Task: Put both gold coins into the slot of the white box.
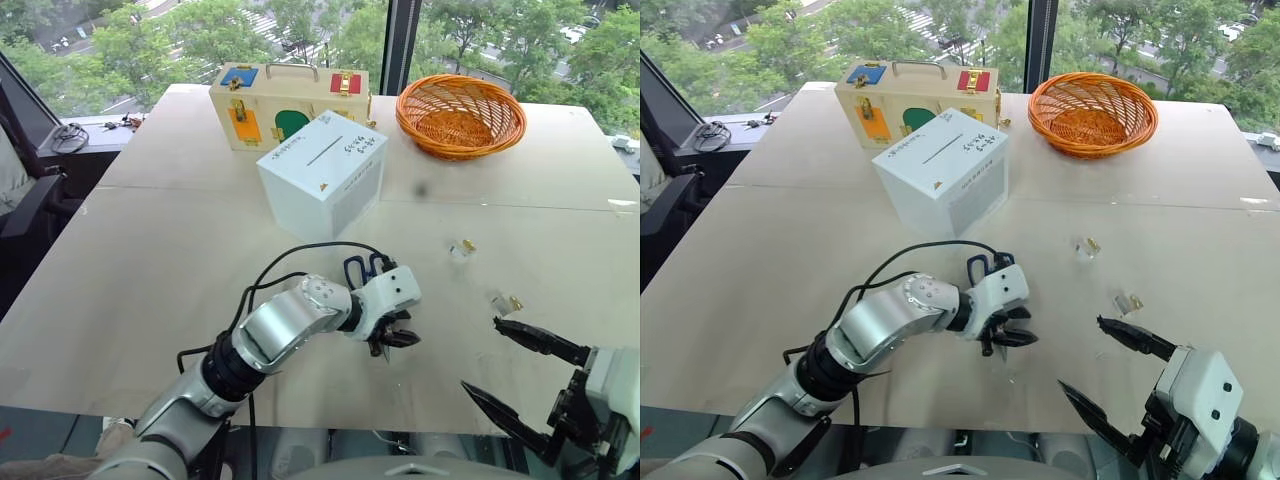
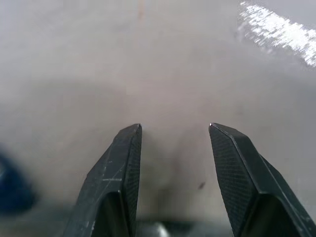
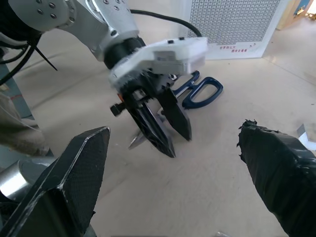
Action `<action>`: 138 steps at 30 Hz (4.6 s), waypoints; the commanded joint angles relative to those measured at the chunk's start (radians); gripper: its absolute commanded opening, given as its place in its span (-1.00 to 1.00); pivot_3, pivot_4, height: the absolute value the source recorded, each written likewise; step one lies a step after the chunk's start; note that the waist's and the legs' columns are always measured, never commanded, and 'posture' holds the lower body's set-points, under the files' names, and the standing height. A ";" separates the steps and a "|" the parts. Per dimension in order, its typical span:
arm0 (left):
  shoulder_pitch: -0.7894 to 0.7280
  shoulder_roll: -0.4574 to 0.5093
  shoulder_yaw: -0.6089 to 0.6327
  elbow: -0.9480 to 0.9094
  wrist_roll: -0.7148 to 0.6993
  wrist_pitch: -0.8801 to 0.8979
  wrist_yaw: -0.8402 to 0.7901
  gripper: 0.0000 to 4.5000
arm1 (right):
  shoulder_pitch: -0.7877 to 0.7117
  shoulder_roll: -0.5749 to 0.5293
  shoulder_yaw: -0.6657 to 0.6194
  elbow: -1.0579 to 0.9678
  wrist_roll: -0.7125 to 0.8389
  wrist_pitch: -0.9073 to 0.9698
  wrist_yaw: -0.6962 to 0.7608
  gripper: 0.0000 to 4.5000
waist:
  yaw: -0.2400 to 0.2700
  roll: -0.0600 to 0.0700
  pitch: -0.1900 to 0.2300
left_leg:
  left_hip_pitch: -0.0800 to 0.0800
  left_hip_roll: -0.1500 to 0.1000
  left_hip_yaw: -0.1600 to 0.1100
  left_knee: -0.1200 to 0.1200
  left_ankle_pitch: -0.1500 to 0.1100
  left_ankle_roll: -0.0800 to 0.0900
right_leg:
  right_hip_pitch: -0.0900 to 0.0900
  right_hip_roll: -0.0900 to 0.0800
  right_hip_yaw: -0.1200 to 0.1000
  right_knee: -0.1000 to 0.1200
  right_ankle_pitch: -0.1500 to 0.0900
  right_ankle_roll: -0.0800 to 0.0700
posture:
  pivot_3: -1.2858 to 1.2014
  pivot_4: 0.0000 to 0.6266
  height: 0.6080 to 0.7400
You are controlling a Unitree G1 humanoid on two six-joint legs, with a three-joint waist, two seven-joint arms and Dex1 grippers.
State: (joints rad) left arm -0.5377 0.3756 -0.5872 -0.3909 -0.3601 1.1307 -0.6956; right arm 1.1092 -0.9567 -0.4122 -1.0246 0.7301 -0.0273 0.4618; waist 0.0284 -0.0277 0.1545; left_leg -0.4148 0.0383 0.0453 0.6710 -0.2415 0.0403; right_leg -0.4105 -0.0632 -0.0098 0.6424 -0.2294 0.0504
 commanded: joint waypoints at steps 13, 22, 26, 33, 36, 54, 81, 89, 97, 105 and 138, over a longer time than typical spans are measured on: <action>0.113 0.615 0.389 0.111 -0.056 -0.195 -0.316 -0.03 | -0.082 0.033 -0.020 -0.023 0.014 0.051 0.055 1.00 | 0.005 0.008 -0.003 | 0.001 0.002 -0.005 -0.002 0.000 -0.001 | -0.003 0.002 -0.001 -0.001 0.001 -0.003 | 0.03 -0.52 1.00; 0.120 0.521 0.348 0.130 -0.079 -0.354 -0.452 -0.03 | -0.115 0.101 -0.187 0.012 0.005 0.164 0.188 1.00 | 0.013 0.000 0.000 | -0.002 -0.002 0.002 -0.001 -0.002 0.002 | -0.002 -0.005 0.001 -0.004 0.001 -0.002 | 0.03 -0.52 1.00; 0.129 0.460 0.363 0.133 -0.128 -0.414 -0.522 -0.03 | -0.154 0.108 -0.307 0.084 0.042 0.212 0.268 1.00 | 0.010 0.000 0.000 | -0.001 -0.001 0.002 -0.001 -0.002 0.002 | -0.002 -0.003 0.001 -0.002 0.002 -0.003 | 0.03 -0.52 1.00; 0.131 0.427 0.285 0.166 -0.020 -0.546 -0.538 -0.03 | -0.193 0.139 -0.378 0.078 0.068 0.282 0.336 1.00 | 0.010 0.001 0.000 | 0.000 0.001 0.000 -0.002 -0.002 0.002 | -0.002 0.001 0.001 0.000 0.002 -0.003 | 0.03 -0.52 1.00; 0.110 0.374 0.241 0.205 0.017 -0.551 -0.515 -0.03 | -0.195 0.162 -0.382 0.056 0.066 0.307 0.340 1.00 | 0.012 0.001 0.000 | 0.000 0.000 0.001 -0.001 -0.002 0.002 | -0.002 0.000 0.001 -0.001 0.001 -0.002 | 0.03 -0.52 1.00; -0.099 -0.059 0.043 0.589 0.170 -0.782 -0.575 -0.03 | -0.321 0.134 -0.162 -0.023 0.059 0.453 0.089 1.00 | 0.006 0.000 0.000 | -0.001 -0.002 0.001 0.001 -0.002 0.002 | -0.001 0.001 0.004 -0.001 0.002 -0.004 | 0.03 -0.52 1.00; 0.426 0.459 0.766 -0.017 -0.287 -0.623 -0.612 0.99 | -1.198 0.306 0.683 0.487 -0.355 0.780 -0.006 1.00 | -0.015 0.003 0.001 | 0.000 0.001 0.001 -0.001 -0.002 0.002 | -0.003 0.008 0.009 0.000 0.003 -0.005 | 0.03 -0.52 1.00; 0.386 0.458 0.748 -0.019 -0.297 -0.615 -0.569 1.00 | -1.211 0.378 0.748 0.590 -0.426 0.823 0.003 -0.43 | -0.023 0.000 -0.001 | 0.002 0.002 0.001 -0.001 -0.001 0.002 | -0.003 0.010 0.009 0.001 0.003 -0.005 | 0.03 -0.52 1.00; 0.354 0.416 0.709 0.014 -0.292 -0.646 -0.565 1.00 | -1.153 0.363 0.589 0.465 -0.343 0.672 0.118 -0.85 | -0.014 0.001 -0.001 | 0.001 0.002 0.001 -0.002 -0.001 0.002 | -0.003 0.010 0.009 0.000 0.003 -0.005 | 0.03 -0.52 1.00; 0.288 0.349 0.652 0.036 -0.307 -0.644 -0.566 1.00 | -1.104 0.314 0.018 0.246 0.016 0.786 0.076 -0.85 | -0.011 0.002 0.002 | 0.001 0.002 0.001 -0.001 -0.002 0.002 | -0.002 0.010 0.010 0.000 0.003 -0.005 | 0.03 -0.52 1.00; 0.148 0.281 0.490 0.039 -0.291 -0.618 -0.549 1.00 | -0.708 0.260 -0.287 0.168 -0.065 0.894 0.031 0.98 | -0.021 0.006 0.000 | 0.002 0.001 0.003 -0.002 -0.002 0.002 | -0.003 0.016 0.022 0.000 0.001 0.000 | 0.03 -0.52 1.00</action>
State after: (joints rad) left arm -0.3719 0.6512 -0.0914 -0.3341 -0.6499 0.5148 -1.2390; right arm 0.4132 -0.6990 -0.7149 -0.7816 0.6066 0.8154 0.5230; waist 0.0073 -0.0217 0.1545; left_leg -0.4124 0.0399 0.0477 0.6695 -0.2430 0.0423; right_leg -0.4130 -0.0469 0.0122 0.6427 -0.2286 0.0506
